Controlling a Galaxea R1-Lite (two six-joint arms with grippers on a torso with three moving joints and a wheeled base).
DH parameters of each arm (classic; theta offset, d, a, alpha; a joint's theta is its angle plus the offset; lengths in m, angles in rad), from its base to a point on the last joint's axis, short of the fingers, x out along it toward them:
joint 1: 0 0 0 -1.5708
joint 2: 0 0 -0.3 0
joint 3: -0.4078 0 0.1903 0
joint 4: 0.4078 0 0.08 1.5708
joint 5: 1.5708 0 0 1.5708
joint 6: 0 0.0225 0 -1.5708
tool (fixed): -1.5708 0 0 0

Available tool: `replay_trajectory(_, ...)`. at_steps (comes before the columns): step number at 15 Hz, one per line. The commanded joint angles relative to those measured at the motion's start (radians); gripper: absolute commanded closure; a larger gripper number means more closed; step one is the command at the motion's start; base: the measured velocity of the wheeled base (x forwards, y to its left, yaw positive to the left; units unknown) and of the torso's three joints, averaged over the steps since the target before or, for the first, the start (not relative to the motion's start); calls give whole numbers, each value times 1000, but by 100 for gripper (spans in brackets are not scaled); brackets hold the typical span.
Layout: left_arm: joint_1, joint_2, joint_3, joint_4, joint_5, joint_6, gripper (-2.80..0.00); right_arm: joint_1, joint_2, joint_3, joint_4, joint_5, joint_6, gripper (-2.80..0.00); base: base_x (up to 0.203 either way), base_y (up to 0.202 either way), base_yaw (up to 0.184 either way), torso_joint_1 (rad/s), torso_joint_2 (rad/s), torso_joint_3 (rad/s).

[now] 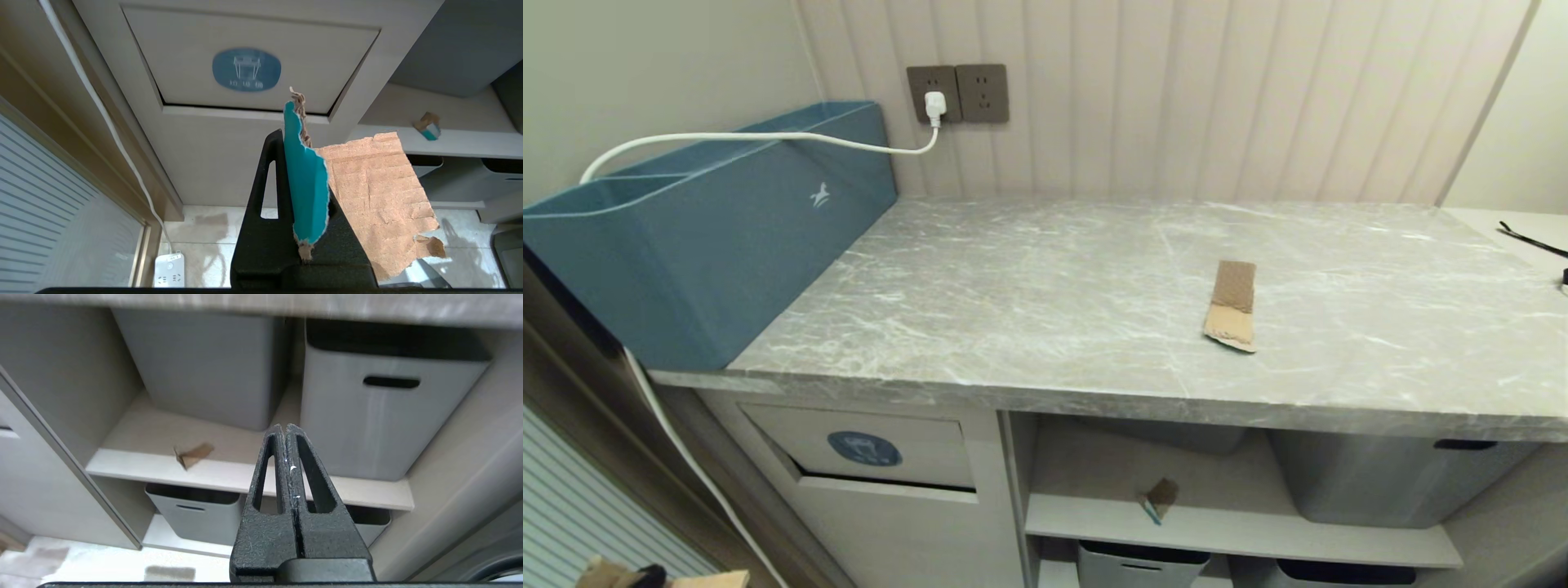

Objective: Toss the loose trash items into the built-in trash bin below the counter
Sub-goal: Put the garbage in the trash can

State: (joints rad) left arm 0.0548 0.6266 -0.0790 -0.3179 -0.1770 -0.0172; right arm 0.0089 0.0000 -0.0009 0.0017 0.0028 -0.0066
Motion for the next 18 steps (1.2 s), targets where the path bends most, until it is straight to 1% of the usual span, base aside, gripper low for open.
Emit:
replay_trajectory(1,-2,61,-20,-1,-3,-1,0,0,0,-1,0,0,-1,0,0,0,0,-217,508,286)
replay_trajectory(5,-9,143,-46,-2,-20,3,0,0,-2,-1,0,0,2,0,0,0,0,-209,493,285)
replay_trajectory(9,-31,267,-63,-36,-22,-1,0,0,-2,-1,0,0,0,0,0,0,0,-190,479,287)
replay_trajectory(11,-42,291,-55,-47,-24,-1,0,0,-2,-1,0,0,0,0,0,0,0,-167,468,284)
replay_trajectory(16,-78,343,-83,-69,-28,-4,0,0,-2,-1,0,0,3,0,0,0,0,-146,458,304)
replay_trajectory(18,-93,361,-117,-67,-79,-1,0,0,-2,1,0,0,2,0,0,0,0,-107,415,299)
